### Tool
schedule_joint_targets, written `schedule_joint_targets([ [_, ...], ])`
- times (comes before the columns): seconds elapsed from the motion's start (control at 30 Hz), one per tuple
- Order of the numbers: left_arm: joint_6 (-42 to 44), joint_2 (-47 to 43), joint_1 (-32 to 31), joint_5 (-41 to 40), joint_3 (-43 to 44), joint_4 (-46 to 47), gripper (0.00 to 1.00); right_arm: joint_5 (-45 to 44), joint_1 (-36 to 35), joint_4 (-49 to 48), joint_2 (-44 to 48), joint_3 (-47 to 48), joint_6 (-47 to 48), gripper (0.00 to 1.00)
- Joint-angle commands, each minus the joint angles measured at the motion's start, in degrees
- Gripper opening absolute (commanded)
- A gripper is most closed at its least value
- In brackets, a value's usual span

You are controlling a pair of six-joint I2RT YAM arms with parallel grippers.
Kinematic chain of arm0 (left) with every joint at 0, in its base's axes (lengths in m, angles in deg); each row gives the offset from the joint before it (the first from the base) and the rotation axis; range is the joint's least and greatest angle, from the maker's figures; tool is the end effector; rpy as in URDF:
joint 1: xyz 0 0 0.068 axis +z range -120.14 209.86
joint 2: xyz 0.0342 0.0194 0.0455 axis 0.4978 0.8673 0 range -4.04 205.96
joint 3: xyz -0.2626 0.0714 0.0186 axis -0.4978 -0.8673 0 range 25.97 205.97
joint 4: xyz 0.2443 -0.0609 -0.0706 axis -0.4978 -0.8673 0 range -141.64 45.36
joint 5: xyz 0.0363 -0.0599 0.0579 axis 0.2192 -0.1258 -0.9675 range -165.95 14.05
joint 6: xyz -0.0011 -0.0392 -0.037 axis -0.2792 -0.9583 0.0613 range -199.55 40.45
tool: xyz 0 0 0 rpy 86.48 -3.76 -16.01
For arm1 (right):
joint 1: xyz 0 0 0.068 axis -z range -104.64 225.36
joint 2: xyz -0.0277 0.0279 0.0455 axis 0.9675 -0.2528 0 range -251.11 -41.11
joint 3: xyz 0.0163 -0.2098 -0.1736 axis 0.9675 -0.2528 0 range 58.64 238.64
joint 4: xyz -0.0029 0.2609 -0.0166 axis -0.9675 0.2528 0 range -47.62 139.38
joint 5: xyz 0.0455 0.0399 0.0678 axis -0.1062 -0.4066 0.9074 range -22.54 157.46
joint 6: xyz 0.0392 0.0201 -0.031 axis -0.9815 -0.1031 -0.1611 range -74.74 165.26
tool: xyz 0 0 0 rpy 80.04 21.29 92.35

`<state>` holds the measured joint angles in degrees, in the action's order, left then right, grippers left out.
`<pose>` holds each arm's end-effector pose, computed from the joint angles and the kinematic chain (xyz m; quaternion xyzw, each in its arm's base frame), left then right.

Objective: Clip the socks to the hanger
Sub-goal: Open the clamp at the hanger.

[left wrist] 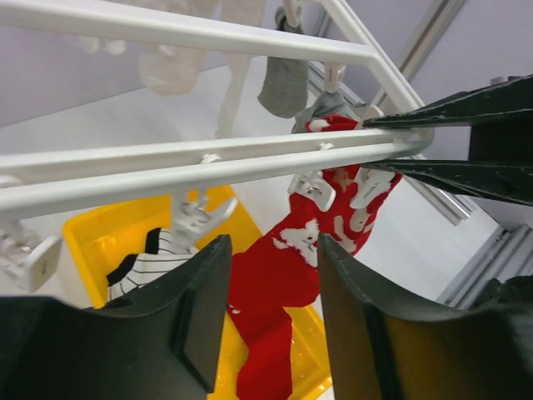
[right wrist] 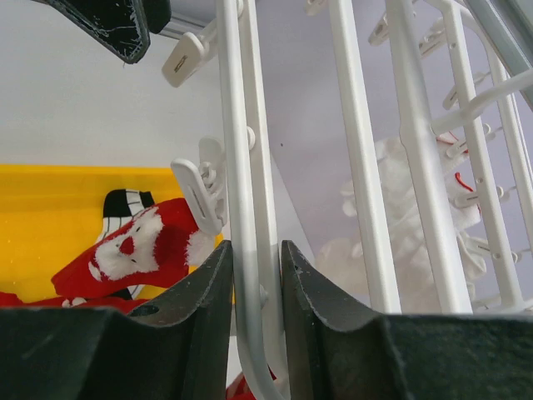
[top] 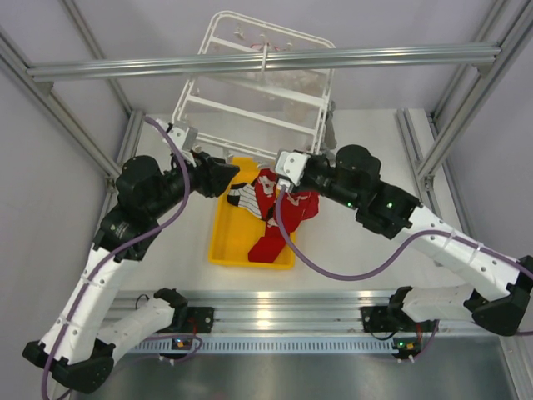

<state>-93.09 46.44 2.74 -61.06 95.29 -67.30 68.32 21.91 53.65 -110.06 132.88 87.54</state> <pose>0.1495 -0.0869 0.4459 0.1735 0.7086 -0.3241 0.6024 0.1620 0.2191 0.4308 -0.5544 0.4947 0.0707 0.6655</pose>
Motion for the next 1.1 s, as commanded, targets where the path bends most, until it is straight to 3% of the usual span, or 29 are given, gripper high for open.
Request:
schedule_joint_targets([
  [0.0,2.4,0.1,-0.1,-4.1,1.4,-0.1,0.53,-3.1,1.0,-0.8,2.5,0.0,0.3,0.13],
  [0.37,2.4,3.0,-0.1,-5.5,-0.4,7.6,0.58,0.4,3.4,-0.8,3.9,-0.9,-0.3,0.01],
  [0.67,1.3,6.2,-0.1,-8.5,-1.1,13.0,0.56,3.7,5.5,-1.0,4.4,-1.6,-0.9,0.0],
  [0.87,0.0,7.1,-0.1,-4.5,-1.1,14.0,0.41,5.5,7.0,-1.7,4.3,-1.6,-1.7,0.0],
  [1.07,-2.7,6.6,-0.3,-3.7,-1.2,13.7,0.15,7.2,9.2,-3.0,4.1,-0.4,-5.4,0.03],
])
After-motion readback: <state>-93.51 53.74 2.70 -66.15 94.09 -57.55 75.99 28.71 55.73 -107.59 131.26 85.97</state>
